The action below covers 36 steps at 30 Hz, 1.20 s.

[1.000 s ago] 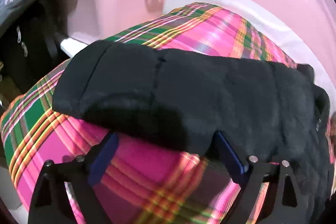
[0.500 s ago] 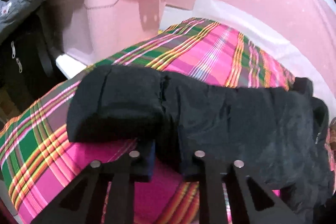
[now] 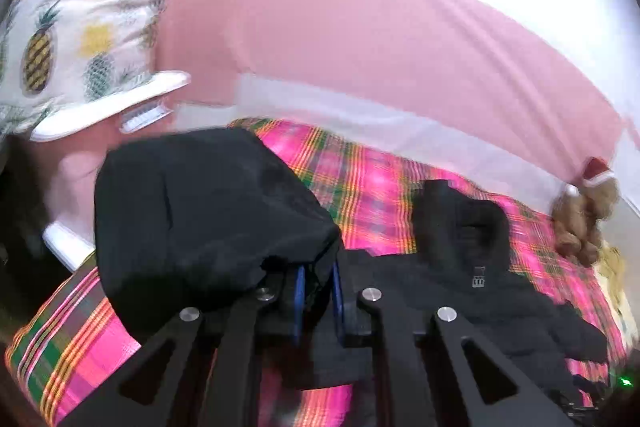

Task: Fold large clothes

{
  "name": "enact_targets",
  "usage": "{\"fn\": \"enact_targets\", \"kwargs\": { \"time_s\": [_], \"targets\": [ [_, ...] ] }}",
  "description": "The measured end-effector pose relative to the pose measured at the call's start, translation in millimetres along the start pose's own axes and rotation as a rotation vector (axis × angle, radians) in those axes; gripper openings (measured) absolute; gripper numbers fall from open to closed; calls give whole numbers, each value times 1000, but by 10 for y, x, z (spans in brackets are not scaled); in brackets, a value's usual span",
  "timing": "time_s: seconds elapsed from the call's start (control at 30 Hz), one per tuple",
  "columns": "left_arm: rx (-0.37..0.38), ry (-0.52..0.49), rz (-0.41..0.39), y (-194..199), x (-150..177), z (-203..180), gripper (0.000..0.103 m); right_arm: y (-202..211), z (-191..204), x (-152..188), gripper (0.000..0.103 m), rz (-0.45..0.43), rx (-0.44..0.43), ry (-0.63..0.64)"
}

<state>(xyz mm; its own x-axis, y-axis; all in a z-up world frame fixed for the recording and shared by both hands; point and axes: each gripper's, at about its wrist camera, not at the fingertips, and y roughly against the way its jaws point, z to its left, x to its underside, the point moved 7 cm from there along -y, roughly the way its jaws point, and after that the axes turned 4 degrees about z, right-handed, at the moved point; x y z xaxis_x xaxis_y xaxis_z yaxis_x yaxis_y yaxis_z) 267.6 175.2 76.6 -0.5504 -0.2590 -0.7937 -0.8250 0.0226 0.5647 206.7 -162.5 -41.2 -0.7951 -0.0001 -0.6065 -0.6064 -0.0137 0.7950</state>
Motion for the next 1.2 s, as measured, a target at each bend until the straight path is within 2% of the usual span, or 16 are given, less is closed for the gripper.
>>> {"fn": "enact_targets", "kwargs": {
  "time_s": [0.13, 0.23, 0.37, 0.5, 0.57, 0.6, 0.67, 0.7, 0.73, 0.83, 0.93, 1.0, 1.07, 1.2],
  "targets": [
    [120, -87, 19, -112, -24, -818, 12, 106, -266, 49, 83, -15, 6, -51],
    [207, -145, 64, -303, 129, -1433, 12, 137, -461, 111, 83, -12, 5, -93],
    [301, -205, 170, -713, 521, -2150, 12, 127, -706, 217, 83, 1, -4, -143],
    [384, -237, 295, -1186, 996, -2642, 12, 123, -908, 323, 83, 8, -5, -176],
    [404, -239, 341, -1287, 1216, -2859, 14, 114, -988, 371, 83, 11, -6, -192],
    [418, -238, 367, -1312, 1328, -2933, 17, 99, -1046, 393, 83, 16, -4, -203],
    [459, -215, 412, -1370, 1454, -2999, 35, 84, -1130, 430, 83, 19, -5, -218],
    [475, -199, 422, -1360, 1496, -3002, 55, 77, -1151, 442, 83, 21, -5, -224],
    [493, -184, 420, -1303, 1515, -2995, 66, 73, -1164, 452, 83, 23, -4, -229],
    [589, -163, 406, -1082, 1403, -3088, 77, 74, -1189, 440, 83, 22, -12, -241],
    [633, -166, 350, -769, 1193, -2932, 78, 101, -1132, 366, 83, 7, -28, -243],
    [629, -166, 297, -610, 1024, -2705, 78, 135, -1063, 288, 83, -9, -42, -236],
    [562, -166, 253, -652, 880, -2466, 78, 127, -963, 177, 83, -16, -59, -220],
    [280, -183, 218, -965, 705, -1661, 75, -1, -735, -122, 83, -26, -97, -176]
  ]
}}
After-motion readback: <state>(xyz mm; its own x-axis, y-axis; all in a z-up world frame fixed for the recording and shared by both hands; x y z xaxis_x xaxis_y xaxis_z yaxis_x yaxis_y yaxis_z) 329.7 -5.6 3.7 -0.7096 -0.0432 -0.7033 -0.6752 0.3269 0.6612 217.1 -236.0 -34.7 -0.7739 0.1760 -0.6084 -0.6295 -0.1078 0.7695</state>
